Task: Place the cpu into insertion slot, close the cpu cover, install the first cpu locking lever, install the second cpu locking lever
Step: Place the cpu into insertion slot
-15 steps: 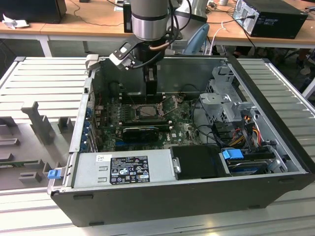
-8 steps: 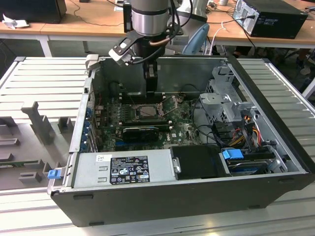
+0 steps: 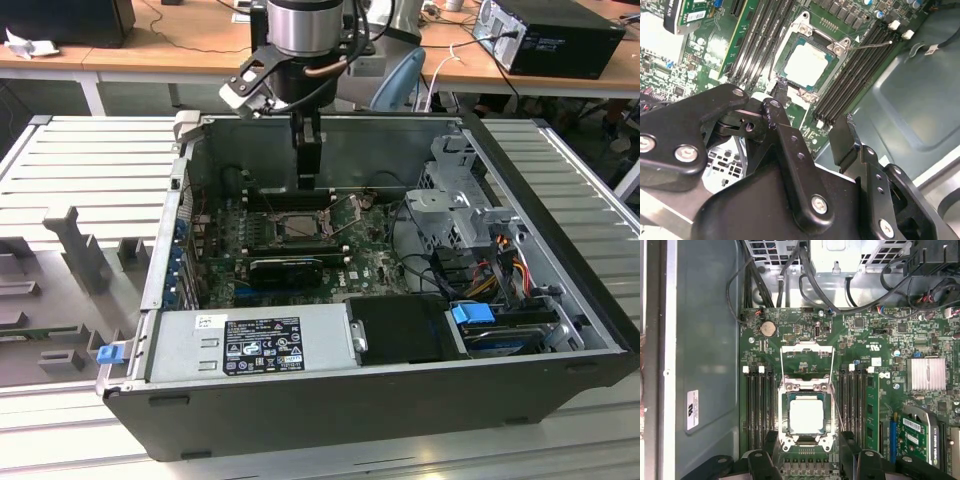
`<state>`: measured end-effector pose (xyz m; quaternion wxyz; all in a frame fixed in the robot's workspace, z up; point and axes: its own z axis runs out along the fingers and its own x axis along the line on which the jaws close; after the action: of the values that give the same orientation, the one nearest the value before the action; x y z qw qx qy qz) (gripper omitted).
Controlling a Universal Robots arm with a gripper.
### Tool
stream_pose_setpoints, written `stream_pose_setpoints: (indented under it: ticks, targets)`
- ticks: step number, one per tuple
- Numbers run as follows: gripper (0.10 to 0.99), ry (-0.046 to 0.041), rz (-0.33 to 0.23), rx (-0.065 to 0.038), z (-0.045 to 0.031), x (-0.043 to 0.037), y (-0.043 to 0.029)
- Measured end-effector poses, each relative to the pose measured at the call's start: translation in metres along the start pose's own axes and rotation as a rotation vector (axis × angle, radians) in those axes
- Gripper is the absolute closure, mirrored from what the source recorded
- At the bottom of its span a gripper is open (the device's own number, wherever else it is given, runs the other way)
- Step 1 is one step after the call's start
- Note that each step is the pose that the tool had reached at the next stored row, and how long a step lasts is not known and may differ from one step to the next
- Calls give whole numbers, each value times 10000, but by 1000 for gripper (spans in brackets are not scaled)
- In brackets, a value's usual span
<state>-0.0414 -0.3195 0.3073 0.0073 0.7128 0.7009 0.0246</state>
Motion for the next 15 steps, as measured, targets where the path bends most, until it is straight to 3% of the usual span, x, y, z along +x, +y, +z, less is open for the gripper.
stream_pose_setpoints:
  ticks: [3, 9, 15]
  targets:
    - [482, 2, 0, 13, -42, 1, 14]
    - [482, -1, 1, 42, -38, 3, 138]
    - [482, -1, 4, 41, -71, 5, 159]
